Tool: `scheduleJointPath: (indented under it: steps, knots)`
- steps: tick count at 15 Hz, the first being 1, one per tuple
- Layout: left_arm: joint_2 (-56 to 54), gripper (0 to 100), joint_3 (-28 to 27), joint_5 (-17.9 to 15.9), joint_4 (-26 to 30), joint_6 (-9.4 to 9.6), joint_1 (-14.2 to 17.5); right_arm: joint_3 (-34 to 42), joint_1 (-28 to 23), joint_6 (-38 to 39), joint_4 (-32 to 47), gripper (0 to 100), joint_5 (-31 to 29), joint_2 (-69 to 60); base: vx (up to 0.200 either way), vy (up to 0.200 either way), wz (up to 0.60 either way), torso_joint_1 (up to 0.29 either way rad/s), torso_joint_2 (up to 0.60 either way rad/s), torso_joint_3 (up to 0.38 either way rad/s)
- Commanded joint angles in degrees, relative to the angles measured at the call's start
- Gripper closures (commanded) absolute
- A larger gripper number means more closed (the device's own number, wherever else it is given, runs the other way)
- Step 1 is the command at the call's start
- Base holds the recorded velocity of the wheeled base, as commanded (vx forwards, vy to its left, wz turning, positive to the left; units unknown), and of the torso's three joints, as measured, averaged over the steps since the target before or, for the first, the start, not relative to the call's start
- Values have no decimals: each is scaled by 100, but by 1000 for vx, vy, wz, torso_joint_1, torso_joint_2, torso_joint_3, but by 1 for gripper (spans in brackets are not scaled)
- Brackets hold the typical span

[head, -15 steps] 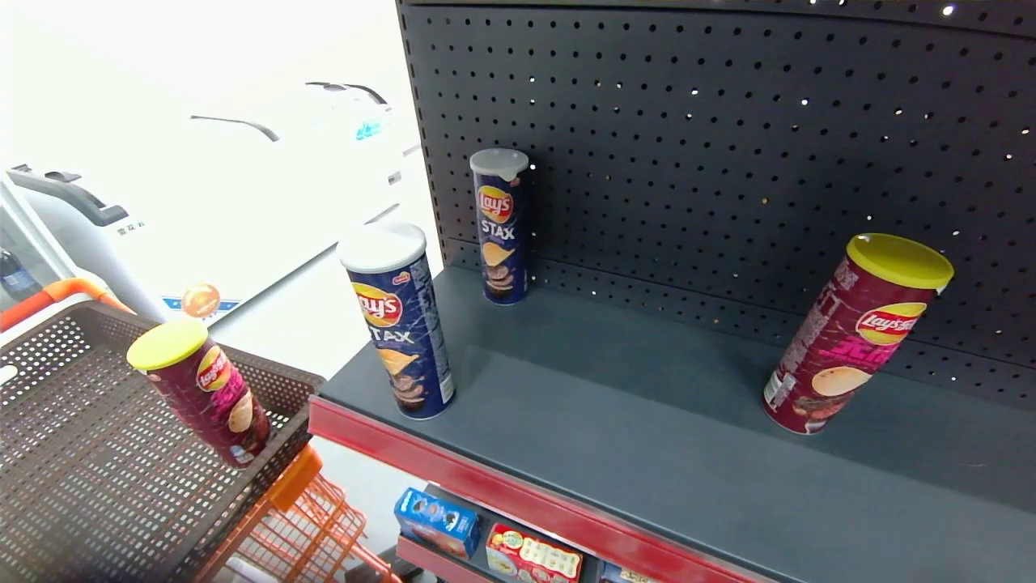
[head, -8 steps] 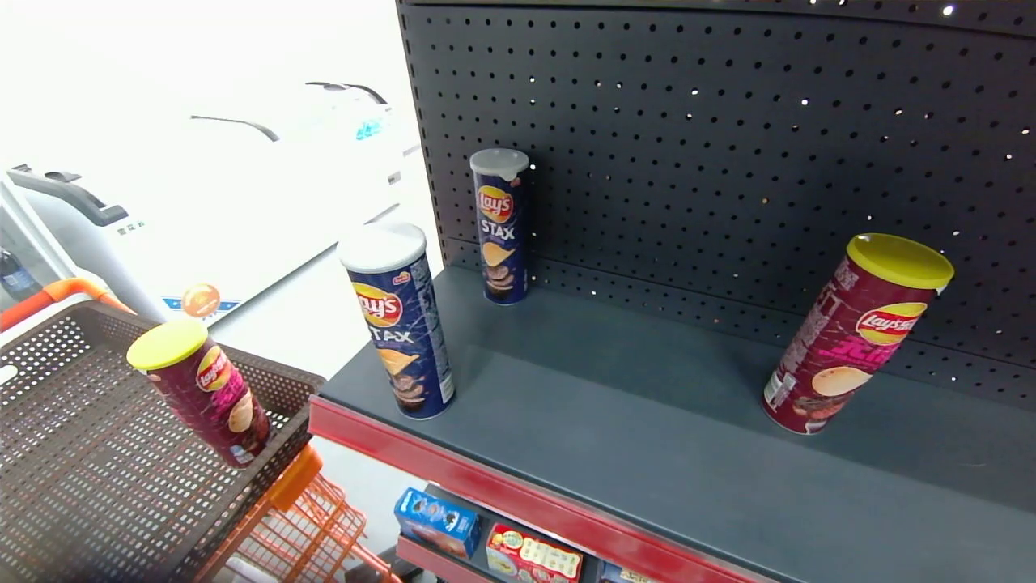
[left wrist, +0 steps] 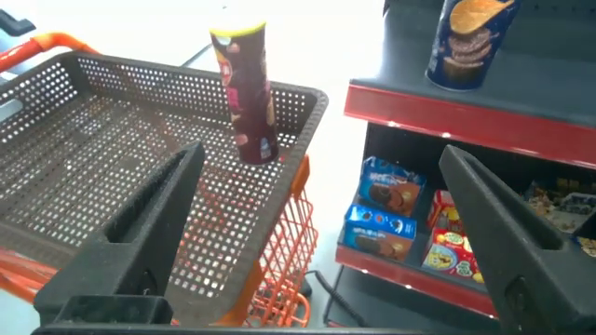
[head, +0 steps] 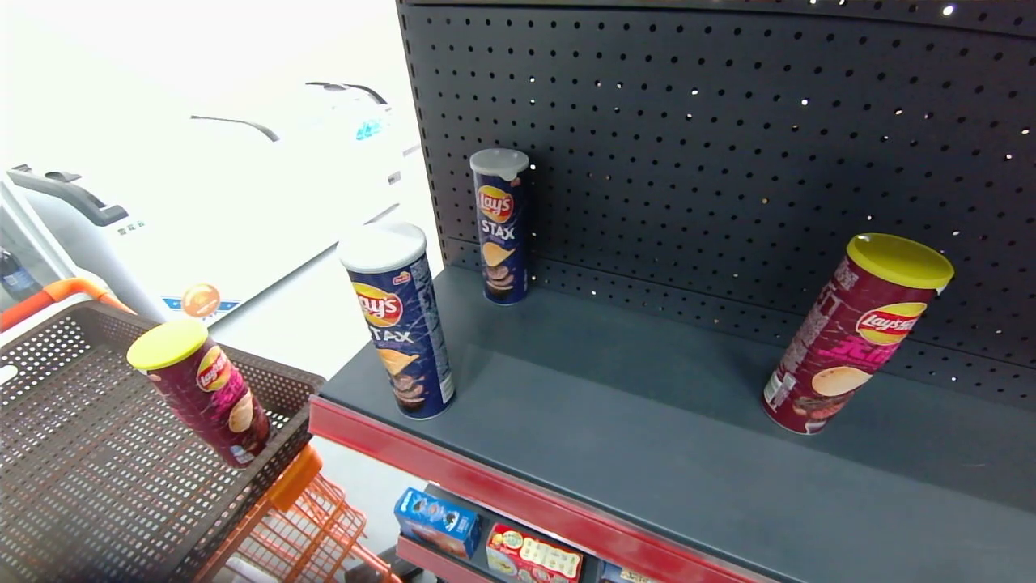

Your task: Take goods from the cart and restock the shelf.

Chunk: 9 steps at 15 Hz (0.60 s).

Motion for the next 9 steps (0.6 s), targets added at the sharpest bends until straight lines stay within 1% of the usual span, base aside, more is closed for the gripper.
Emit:
scheduleJointPath:
  steps: [1, 9]
  knots:
    - [517, 0, -262, -1, -7, 12, -71, 0, 1, -2, -1, 0, 4, 7, 0, 0, 0, 0, 0, 0]
    - [473, 0, -280, 17, 28, 21, -53, 0, 1, -2, -1, 0, 4, 7, 0, 0, 0, 0, 0, 0]
